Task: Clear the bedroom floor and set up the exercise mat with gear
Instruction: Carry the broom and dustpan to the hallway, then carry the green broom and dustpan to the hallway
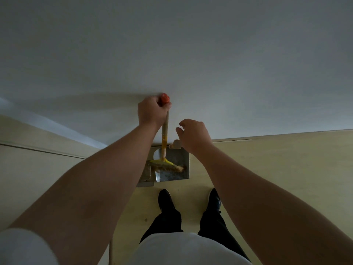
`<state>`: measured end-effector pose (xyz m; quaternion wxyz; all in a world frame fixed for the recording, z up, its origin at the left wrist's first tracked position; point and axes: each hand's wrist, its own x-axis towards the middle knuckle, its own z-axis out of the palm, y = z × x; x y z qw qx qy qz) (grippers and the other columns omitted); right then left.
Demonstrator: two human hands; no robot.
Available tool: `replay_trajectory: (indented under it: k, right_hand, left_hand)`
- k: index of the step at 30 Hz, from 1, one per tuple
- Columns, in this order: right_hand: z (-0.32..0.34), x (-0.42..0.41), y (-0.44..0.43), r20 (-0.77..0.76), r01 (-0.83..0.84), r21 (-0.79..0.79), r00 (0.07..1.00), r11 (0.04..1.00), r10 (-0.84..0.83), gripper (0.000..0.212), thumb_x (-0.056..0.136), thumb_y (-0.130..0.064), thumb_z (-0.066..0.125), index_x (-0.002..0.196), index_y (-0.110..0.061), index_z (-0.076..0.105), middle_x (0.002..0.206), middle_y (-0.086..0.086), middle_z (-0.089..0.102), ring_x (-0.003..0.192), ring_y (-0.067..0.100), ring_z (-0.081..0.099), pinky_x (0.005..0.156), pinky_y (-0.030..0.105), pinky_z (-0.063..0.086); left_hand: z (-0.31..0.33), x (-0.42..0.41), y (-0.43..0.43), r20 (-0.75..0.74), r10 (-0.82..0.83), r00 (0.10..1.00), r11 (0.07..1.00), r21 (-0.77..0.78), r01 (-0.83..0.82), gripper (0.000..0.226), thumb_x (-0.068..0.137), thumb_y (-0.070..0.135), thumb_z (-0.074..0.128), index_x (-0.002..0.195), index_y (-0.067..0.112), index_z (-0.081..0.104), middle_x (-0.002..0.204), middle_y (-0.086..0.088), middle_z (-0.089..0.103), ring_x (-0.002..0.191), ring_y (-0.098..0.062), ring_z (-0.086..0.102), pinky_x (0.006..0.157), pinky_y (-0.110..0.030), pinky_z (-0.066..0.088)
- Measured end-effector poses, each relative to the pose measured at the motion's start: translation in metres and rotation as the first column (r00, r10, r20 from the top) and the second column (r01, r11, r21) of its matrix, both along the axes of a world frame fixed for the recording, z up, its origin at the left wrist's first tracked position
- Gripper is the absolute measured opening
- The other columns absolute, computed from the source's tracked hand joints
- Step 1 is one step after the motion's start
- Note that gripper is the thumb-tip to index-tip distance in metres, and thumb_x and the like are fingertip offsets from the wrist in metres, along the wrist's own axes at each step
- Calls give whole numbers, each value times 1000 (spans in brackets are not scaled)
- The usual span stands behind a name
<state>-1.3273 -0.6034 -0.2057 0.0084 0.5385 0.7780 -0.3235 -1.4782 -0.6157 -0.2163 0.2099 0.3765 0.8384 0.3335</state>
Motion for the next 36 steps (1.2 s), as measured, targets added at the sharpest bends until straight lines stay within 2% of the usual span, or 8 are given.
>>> replay_trajectory:
  k: [5, 9, 17, 20, 23, 28, 32, 36]
  right_hand:
    - [10, 2, 3, -17, -2, -5, 1000, 1000, 1, 39, 104, -33, 55, 138, -16, 59, 130, 2, 68, 113, 19, 66, 87, 24, 48]
    - [25, 9, 4, -63, 13, 14, 998, 1000, -12, 40, 105, -34, 51, 140, -16, 59, 134, 2, 67, 118, 18, 65, 98, 28, 49]
    - [107, 46, 17, -405, 236, 178, 902, 955, -148, 36, 102, -33, 59, 132, -16, 67, 125, -2, 73, 114, 9, 68, 94, 10, 41]
    - [149, 65, 28, -512, 322, 259, 845, 910, -154, 36, 100, -35, 62, 132, -18, 68, 124, -5, 73, 112, 5, 67, 86, -6, 33]
    - [195, 87, 40, -609, 392, 314, 782, 865, -134, 37, 98, -35, 65, 132, -20, 68, 124, -7, 72, 111, 3, 67, 87, -6, 36]
    - [265, 134, 52, -727, 475, 361, 683, 803, -77, 39, 97, -37, 67, 135, -25, 66, 127, -11, 71, 113, 1, 67, 98, 15, 48]
    - [304, 183, 57, -782, 565, 420, 623, 710, -34, 38, 97, -39, 66, 134, -30, 65, 125, -20, 69, 111, -6, 65, 95, 7, 45]
    - [321, 242, 66, -788, 594, 427, 614, 682, -41, 40, 97, -40, 66, 137, -32, 63, 101, -34, 64, 115, -5, 64, 92, 5, 43]
  left_hand:
    - [2, 1, -4, -8, -16, 1000, 1000, -20, 16, 30, 91, 40, 72, 111, 17, 77, 102, 1, 77, 94, -14, 70, 87, -31, 56]
    - [13, 6, -17, 10, 61, 998, 998, -33, -60, 43, 92, 53, 68, 97, 11, 76, 93, -6, 74, 85, -18, 65, 74, -23, 40]
    - [93, 29, -36, 107, -4, 994, 994, 113, -9, 31, 85, 40, 81, 107, 18, 78, 93, 11, 77, 72, 22, 62, 61, 5, 42]
    - [137, 44, -24, 131, -62, 989, 976, 217, 33, 31, 83, 42, 82, 107, 22, 77, 91, 11, 78, 76, 7, 71, 78, -12, 57]
    - [186, 60, -7, 126, -93, 988, 935, 352, 43, 26, 82, 42, 83, 102, 26, 79, 84, 20, 75, 80, 8, 71, 89, -30, 60]
    - [265, 95, 21, 52, -170, 984, 822, 559, 113, 21, 84, 38, 81, 103, 28, 79, 85, 24, 76, 84, 8, 72, 89, -25, 59]
    - [315, 141, 39, -34, -229, 973, 700, 689, 189, 20, 88, 34, 78, 106, 27, 78, 90, 25, 76, 86, 7, 72, 84, -16, 57]
    - [335, 209, 60, -76, -315, 946, 645, 714, 272, 22, 89, 27, 78, 109, 19, 79, 93, 21, 76, 89, 8, 72, 86, -13, 55]
